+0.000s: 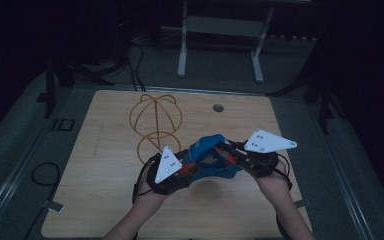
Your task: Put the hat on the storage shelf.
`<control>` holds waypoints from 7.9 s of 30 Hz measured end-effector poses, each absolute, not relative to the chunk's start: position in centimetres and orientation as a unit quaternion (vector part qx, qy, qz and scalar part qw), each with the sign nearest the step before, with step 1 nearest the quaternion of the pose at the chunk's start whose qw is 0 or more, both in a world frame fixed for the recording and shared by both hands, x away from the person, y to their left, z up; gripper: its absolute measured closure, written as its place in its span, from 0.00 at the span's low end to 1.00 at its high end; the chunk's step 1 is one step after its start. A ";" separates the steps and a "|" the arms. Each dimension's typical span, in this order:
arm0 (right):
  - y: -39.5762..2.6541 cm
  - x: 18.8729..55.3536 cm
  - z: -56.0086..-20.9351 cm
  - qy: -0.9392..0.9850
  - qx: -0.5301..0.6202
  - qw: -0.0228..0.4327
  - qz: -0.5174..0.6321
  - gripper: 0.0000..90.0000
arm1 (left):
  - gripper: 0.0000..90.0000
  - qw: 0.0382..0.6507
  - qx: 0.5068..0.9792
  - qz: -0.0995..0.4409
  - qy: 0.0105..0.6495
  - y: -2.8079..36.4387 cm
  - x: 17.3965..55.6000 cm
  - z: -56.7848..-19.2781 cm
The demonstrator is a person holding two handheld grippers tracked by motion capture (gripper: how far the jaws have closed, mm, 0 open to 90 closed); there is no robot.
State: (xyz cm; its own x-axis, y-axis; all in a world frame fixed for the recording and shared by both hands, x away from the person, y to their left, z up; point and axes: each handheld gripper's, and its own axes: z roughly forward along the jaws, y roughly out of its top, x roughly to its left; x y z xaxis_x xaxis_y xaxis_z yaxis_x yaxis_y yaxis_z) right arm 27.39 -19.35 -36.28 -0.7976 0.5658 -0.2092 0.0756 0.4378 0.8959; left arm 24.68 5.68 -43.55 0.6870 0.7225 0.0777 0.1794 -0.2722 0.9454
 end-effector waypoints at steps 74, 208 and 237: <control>-19.6 22.2 -40.4 0.813 0.153 0.156 0.540 1.00 | 0.96 0.694 0.702 0.111 0.110 10.2 25.5 -41.7; -4.8 40.1 -35.3 0.830 0.232 0.149 0.485 0.82 | 0.02 0.553 0.706 0.247 0.366 21.8 20.0 -55.3; -7.4 38.2 -36.6 0.829 0.193 0.103 0.515 0.17 | 0.02 0.558 0.704 0.247 0.364 21.6 19.8 -55.4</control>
State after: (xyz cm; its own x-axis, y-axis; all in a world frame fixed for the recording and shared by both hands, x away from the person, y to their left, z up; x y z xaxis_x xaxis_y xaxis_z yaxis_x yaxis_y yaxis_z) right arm 38.16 -7.44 -36.62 -0.9039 0.4268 0.0275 0.2138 0.3953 0.8933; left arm 19.79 21.55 -55.39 0.6129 0.7880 -0.0576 0.2358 -0.1129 0.9652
